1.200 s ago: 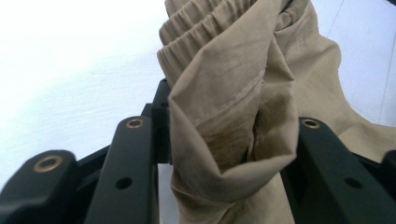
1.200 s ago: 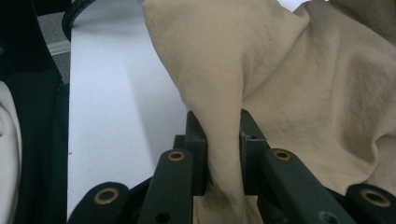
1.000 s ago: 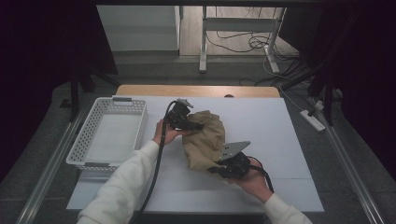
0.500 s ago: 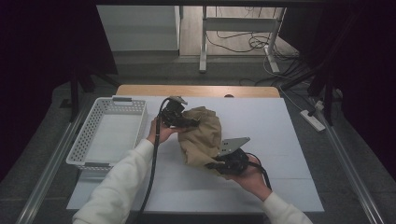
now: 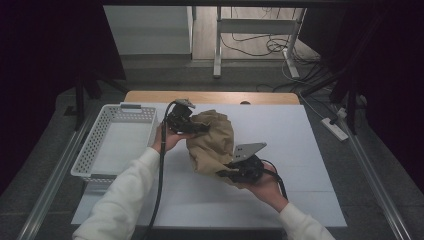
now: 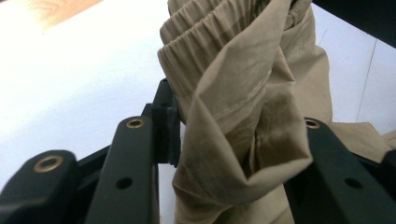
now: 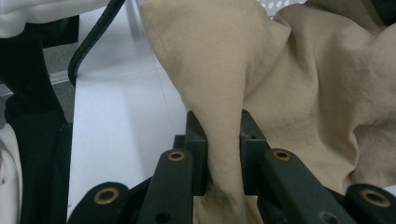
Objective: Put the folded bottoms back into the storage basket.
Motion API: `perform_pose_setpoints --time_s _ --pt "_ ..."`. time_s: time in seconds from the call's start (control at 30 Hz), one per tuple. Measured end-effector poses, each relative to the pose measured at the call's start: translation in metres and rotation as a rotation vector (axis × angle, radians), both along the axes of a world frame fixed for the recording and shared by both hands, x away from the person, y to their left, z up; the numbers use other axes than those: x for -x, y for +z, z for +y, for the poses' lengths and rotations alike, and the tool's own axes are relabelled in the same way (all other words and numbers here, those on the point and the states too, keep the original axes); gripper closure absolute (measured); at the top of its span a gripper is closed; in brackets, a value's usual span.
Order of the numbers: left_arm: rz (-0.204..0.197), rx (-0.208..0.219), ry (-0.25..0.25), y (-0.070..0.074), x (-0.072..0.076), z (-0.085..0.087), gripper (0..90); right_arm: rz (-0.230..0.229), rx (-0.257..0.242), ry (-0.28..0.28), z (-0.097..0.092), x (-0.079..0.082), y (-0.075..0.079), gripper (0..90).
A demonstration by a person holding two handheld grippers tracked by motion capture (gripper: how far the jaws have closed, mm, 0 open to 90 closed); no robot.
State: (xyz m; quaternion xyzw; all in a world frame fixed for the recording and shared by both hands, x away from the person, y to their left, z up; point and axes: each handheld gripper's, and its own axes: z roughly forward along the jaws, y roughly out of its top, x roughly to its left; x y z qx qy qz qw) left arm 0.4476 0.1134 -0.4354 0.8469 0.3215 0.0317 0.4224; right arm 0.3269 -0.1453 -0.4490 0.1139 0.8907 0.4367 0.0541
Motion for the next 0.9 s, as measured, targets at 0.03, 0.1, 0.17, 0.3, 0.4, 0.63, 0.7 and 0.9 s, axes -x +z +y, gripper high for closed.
perform_pose_setpoints --time_s 0.03,0.1,0.17,0.3,0.4,0.63,0.7,0.9 --pt "-0.002 0.002 0.002 0.001 0.0 0.001 59.6 0.0 -0.002 -0.001 0.001 0.0 0.001 78.5" --pt "-0.008 0.003 0.004 0.004 0.001 0.004 59.6 -0.003 -0.006 0.003 0.002 -0.001 0.003 78.5" --pt "-0.013 0.002 0.006 0.006 0.002 0.006 59.6 -0.008 -0.013 0.005 0.003 -0.001 0.004 78.5" --pt "-0.02 0.004 0.011 0.01 0.003 0.01 59.6 -0.01 -0.023 0.004 0.005 -0.002 0.008 78.5" --pt "-0.028 0.003 0.015 0.013 0.004 0.011 59.6 -0.014 -0.029 0.005 0.006 -0.003 0.01 78.6" --pt "-0.048 0.01 0.022 0.022 0.007 0.016 59.6 -0.026 -0.044 0.01 0.008 -0.003 0.017 78.5" --pt "-0.05 0.013 0.019 0.025 0.007 0.018 59.6 -0.031 -0.049 0.013 0.01 -0.004 0.019 78.5" --pt "-0.063 0.015 0.031 0.032 0.009 0.023 59.6 -0.038 -0.061 0.018 0.015 -0.005 0.023 78.6"
